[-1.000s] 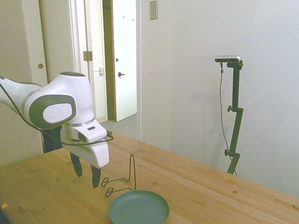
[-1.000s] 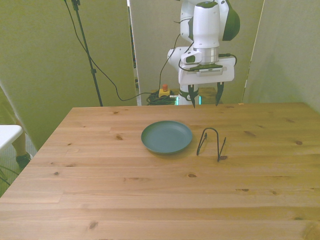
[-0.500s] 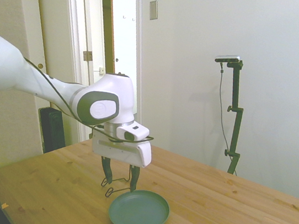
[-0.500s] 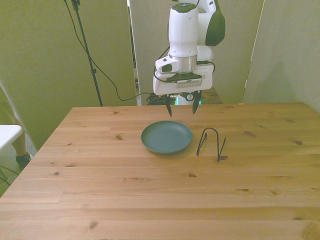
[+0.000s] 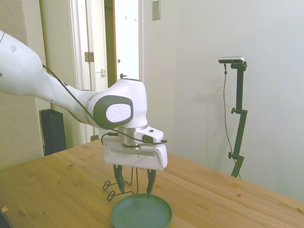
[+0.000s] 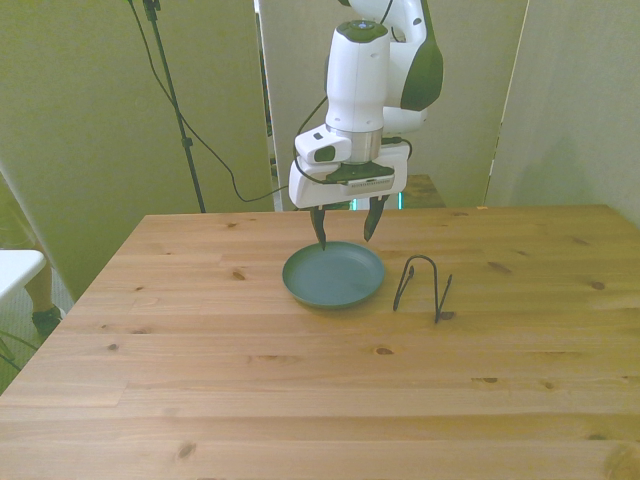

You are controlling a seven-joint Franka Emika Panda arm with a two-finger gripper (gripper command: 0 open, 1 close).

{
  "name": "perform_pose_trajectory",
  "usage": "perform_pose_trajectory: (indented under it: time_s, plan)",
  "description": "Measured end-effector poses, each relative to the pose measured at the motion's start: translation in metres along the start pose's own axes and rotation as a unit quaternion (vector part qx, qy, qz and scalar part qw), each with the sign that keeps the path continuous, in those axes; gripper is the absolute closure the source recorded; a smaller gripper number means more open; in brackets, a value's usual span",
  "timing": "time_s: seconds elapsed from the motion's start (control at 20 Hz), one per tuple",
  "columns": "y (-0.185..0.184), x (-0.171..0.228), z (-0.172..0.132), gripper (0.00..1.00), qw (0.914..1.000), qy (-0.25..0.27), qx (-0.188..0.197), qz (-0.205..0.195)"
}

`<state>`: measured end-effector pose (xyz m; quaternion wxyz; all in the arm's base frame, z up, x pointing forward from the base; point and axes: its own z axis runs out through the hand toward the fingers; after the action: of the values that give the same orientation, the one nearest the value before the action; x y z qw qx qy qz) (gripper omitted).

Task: Load the plate

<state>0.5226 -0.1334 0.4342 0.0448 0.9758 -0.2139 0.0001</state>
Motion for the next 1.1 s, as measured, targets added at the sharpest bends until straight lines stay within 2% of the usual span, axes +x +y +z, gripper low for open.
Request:
perform_pose_trajectory:
  time_s: [0.2, 0.4, 0.6, 0.9, 1.1]
  plan:
    - [0.025, 0.040, -0.002, 0.00, 0.9993, -0.014, -0.001, -0.036]
    - [0.037, 0.073, 0.013, 0.00, 0.9959, -0.031, 0.013, -0.084]
    - [0.040, 0.091, 0.023, 0.00, 0.9905, -0.058, 0.027, -0.122]
    - [0.044, 0.117, 0.040, 0.00, 0.9836, -0.077, 0.039, -0.158]
    - [0.040, 0.124, 0.057, 0.00, 0.9738, -0.115, 0.052, -0.189]
